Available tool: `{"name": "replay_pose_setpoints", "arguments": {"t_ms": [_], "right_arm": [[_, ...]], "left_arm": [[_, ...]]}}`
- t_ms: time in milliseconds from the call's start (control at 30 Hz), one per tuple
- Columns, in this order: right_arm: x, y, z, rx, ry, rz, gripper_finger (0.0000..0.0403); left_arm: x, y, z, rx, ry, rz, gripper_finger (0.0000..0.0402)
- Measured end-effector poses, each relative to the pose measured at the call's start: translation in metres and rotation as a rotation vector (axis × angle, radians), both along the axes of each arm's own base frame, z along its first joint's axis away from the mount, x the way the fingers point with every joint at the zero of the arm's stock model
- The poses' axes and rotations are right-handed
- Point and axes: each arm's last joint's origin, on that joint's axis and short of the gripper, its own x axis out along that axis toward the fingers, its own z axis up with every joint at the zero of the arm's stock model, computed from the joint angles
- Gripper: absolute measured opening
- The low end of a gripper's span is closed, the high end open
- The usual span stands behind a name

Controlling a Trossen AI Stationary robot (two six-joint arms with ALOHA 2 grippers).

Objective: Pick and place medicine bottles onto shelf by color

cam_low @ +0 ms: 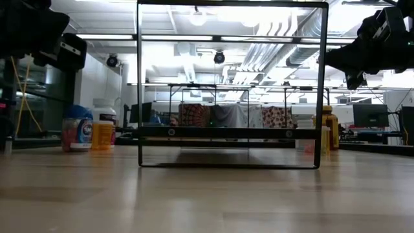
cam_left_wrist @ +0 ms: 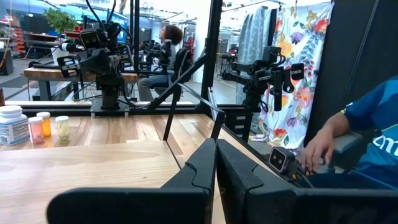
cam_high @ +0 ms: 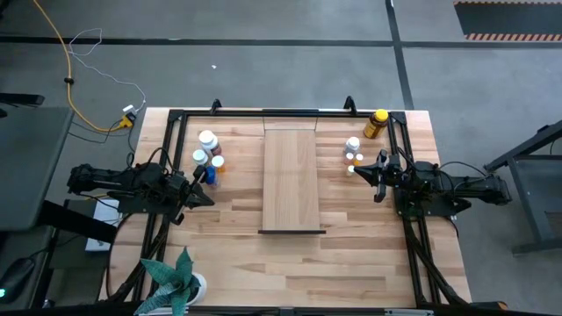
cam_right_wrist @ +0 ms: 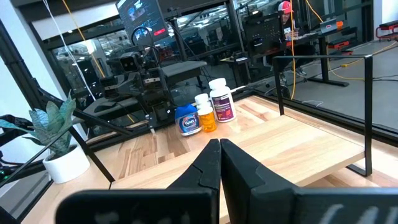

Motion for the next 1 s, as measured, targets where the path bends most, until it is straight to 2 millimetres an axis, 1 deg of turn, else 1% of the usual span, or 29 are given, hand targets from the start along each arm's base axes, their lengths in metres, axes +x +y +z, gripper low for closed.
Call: {"name": "replay_pose_setpoints", "arguments": {"t_ms": [567, 700, 800, 900, 1000], "right_arm": [[0.000, 0.000, 0.000, 0.000, 0.000, 0.000, 0.0000], [0.000, 0.000, 0.000, 0.000, 0.000, 0.001, 0.0000], [0.000, 0.000, 0.000, 0.000, 0.000, 0.000, 0.0000], [0.000, 0.000, 0.000, 0.000, 0.000, 0.000, 0.0000], [0.000, 0.000, 0.000, 0.000, 0.000, 0.000, 0.0000]], "left_arm": [[0.000, 0.000, 0.001, 0.010, -0.012, 0.007, 0.0003], [0.000, 0.002, 0.004, -0.016, -0.042, 0.084, 0.0003], [0.000, 0.007, 0.012, -0.062, -0.118, 0.223, 0.0005], [0.000, 0.010, 0.018, -0.067, -0.178, 0.329, 0.0025], [0.002, 0.011, 0.030, -0.059, -0.173, 0.385, 0.0072]]}}
